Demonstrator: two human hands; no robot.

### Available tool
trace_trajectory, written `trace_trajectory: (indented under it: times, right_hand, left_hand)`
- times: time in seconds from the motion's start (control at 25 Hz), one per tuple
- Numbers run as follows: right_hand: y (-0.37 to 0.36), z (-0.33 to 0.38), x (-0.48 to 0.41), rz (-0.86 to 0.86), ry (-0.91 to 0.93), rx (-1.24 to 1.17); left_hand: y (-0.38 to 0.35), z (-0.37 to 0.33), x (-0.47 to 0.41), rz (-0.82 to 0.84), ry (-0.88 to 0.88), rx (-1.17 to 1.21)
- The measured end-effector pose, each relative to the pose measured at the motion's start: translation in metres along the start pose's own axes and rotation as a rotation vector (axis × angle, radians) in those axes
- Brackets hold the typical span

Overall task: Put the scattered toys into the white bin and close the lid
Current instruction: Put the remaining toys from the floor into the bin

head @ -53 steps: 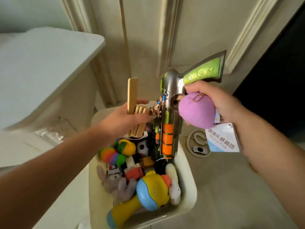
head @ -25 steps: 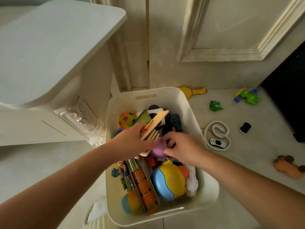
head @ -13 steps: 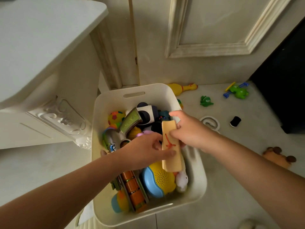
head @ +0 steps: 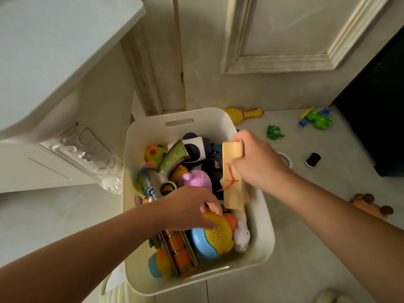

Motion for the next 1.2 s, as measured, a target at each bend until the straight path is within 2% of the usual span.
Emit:
trace_trajectory:
  times: [0.08,0.2,0.28,0.36,0.4,0.52,0.64,0.8,0.92,1.0,1.08,1.12,1.2]
  right_hand:
    - [0.021,0.007,-0.007,-0.227,0.035,-0.059]
    - [0.043,0.024,-0.001,-0.568,0.219,-0.139]
    - [0.039,0.033,0.002,-0.663,0.373,-0.064]
    - [0.017,0.032,-0.006,-0.597,0.480,0.109]
    - [0.000,0.028,-0.013,-0.503,0.504,0.219]
    - [-0.045,0.009,-0.022,-0.187,0.416,0.513]
    - [-0.061,0.009,-0.025,-0.054,0.291,0.662]
    - [-0.060,0.014,-0.028,0.005,0.226,0.780]
    - [-0.056,0.014,-0.019,0.057,0.272,0.645]
    - [-0.037,0.016,-0.010,-0.079,0.427,0.407]
    - [0.000,0.000,-0.004,-0.358,0.502,0.203]
    - [0.020,-0.017,-0.002,-0.489,0.491,0.146]
    - [0.049,-0.061,-0.006,-0.616,0.380,0.107]
  left_hand:
    - [0.006,0.010,-0.003,-0.053,0.075,0.136]
    - [0.017,0.026,-0.003,-0.206,0.153,0.219]
    - [0.027,0.026,0.001,-0.288,0.129,0.264]
    - [0.039,0.023,0.007,-0.375,0.101,0.273]
    - [0.046,0.023,0.009,-0.441,0.085,0.247]
    - [0.059,0.027,0.015,-0.597,0.067,0.153]
    - [0.062,0.032,0.013,-0.619,0.059,0.145]
    - [0.061,0.028,0.005,-0.658,0.036,0.110]
    - [0.068,0.018,-0.006,-0.725,-0.022,0.109]
    - [0.080,0.000,-0.014,-0.779,-0.099,0.075]
    - [0.094,-0.024,-0.023,-0.815,-0.159,0.054]
    - [0.100,-0.038,-0.030,-0.817,-0.190,0.036]
    - [0.107,-0.070,-0.047,-0.809,-0.270,-0.039]
Point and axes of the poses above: each hand's wrist, its own x-axis away from the middle knuckle, its own y-axis out of the back of the hand, z = x × y, the point moved 8 cm from there along -x, towards the middle knuckle, and after that the axes turned 8 degrees about y, right-handed, at the moved point
